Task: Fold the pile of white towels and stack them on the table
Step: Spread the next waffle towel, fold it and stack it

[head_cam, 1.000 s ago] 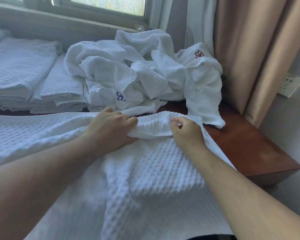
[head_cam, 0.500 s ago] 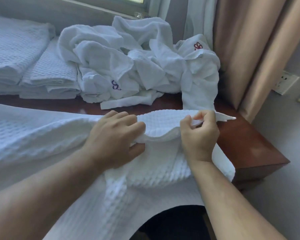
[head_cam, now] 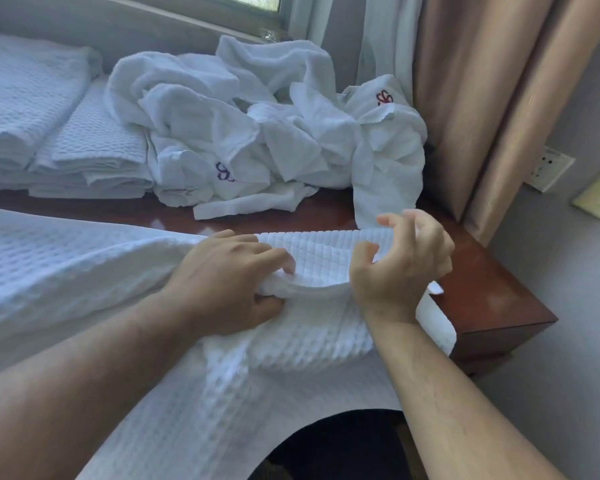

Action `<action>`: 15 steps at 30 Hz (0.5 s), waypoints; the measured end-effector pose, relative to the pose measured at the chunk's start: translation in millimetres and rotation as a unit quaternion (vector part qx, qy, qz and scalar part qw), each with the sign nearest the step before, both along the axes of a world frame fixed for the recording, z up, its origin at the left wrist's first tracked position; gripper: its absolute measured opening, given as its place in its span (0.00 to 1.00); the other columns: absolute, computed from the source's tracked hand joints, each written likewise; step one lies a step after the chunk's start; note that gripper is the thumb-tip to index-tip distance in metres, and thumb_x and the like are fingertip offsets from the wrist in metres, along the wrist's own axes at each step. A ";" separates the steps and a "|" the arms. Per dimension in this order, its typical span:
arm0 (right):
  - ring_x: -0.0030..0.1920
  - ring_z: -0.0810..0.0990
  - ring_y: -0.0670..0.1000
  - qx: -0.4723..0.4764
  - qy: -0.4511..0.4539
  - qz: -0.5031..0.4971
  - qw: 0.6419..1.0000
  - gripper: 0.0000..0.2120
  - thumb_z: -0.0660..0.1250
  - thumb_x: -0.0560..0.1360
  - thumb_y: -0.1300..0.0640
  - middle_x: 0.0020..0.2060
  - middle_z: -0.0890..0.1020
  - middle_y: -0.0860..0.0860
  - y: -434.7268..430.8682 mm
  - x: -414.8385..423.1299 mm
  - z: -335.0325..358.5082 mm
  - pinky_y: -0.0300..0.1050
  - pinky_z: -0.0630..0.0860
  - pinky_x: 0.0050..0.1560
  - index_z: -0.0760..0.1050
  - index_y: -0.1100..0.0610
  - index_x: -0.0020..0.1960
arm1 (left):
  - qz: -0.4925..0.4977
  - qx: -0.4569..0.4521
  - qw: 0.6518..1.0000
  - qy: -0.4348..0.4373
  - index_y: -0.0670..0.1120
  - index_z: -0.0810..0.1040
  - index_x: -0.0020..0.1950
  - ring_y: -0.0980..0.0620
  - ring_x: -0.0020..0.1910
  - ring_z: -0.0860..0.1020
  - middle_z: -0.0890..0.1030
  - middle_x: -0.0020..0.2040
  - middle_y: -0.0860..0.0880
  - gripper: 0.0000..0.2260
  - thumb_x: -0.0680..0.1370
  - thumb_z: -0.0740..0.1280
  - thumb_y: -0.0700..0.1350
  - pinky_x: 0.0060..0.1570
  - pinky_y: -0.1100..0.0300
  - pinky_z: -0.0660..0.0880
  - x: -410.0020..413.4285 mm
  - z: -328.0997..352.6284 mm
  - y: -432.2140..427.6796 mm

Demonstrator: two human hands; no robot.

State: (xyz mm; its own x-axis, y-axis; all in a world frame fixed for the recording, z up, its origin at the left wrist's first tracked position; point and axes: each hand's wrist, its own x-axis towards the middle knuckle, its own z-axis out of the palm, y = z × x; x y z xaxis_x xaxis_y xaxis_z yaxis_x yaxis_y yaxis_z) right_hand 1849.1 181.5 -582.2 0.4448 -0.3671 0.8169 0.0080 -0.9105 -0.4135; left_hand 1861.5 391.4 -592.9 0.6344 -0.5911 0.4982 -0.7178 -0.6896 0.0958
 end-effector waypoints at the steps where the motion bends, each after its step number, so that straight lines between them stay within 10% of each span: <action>1: 0.55 0.77 0.59 -0.024 0.027 0.015 0.999 0.11 0.66 0.67 0.59 0.49 0.81 0.52 -1.5 1.3 5.9 0.50 0.64 0.55 0.82 0.56 0.47 | -0.006 0.001 1.000 0.004 0.55 0.81 0.50 0.52 0.40 0.78 0.81 0.39 0.58 0.13 0.68 0.67 0.55 0.42 0.52 0.75 0.1 -0.3 0.4; 5: 0.41 0.81 0.49 0.004 0.381 0.132 0.915 0.08 0.63 0.75 0.51 0.39 0.83 0.44 -5.9 20.9 38.9 0.41 0.74 0.39 0.81 0.50 0.47 | -0.018 -0.008 1.000 0.007 0.54 0.84 0.47 0.52 0.38 0.77 0.80 0.36 0.57 0.13 0.68 0.64 0.55 0.39 0.54 0.74 -0.2 -1.5 1.2; 7: 0.45 0.81 0.50 0.018 0.467 0.204 0.860 0.11 0.62 0.78 0.49 0.44 0.83 0.46 4.5 27.1 39.1 0.48 0.79 0.47 0.81 0.52 0.51 | -0.018 -0.007 1.000 0.007 0.54 0.84 0.47 0.51 0.37 0.77 0.79 0.36 0.56 0.12 0.67 0.68 0.53 0.37 0.58 0.70 -1.0 -2.3 1.4; 11: 0.79 0.57 0.52 -0.065 0.564 0.213 0.795 0.26 0.50 0.83 0.40 0.78 0.62 0.48 23.0 26.7 2.4 0.58 0.55 0.77 0.63 0.49 0.78 | -0.005 -0.004 1.000 0.016 0.52 0.84 0.52 0.48 0.39 0.78 0.81 0.40 0.54 0.14 0.67 0.76 0.50 0.37 0.60 0.65 -1.5 -2.6 5.3; 15: 0.81 0.39 0.53 -0.067 0.569 0.196 0.796 0.30 0.47 0.84 0.39 0.82 0.43 0.47 19.5 26.7 -4.4 0.60 0.39 0.79 0.48 0.46 0.83 | 0.083 0.053 0.995 -0.003 0.54 0.77 0.66 0.47 0.57 0.78 0.80 0.57 0.53 0.21 0.74 0.70 0.58 0.63 0.49 0.69 -7.4 -0.7 36.6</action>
State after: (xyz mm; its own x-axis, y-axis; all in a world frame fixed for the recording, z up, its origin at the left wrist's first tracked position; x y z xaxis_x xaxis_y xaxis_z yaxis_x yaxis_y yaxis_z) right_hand 1875.8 201.1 -586.6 0.9837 0.0382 -0.1757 -0.0082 -0.9666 -0.2561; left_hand 1854.1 428.0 -593.6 0.7244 -0.5282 0.4430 -0.5941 -0.8043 0.0125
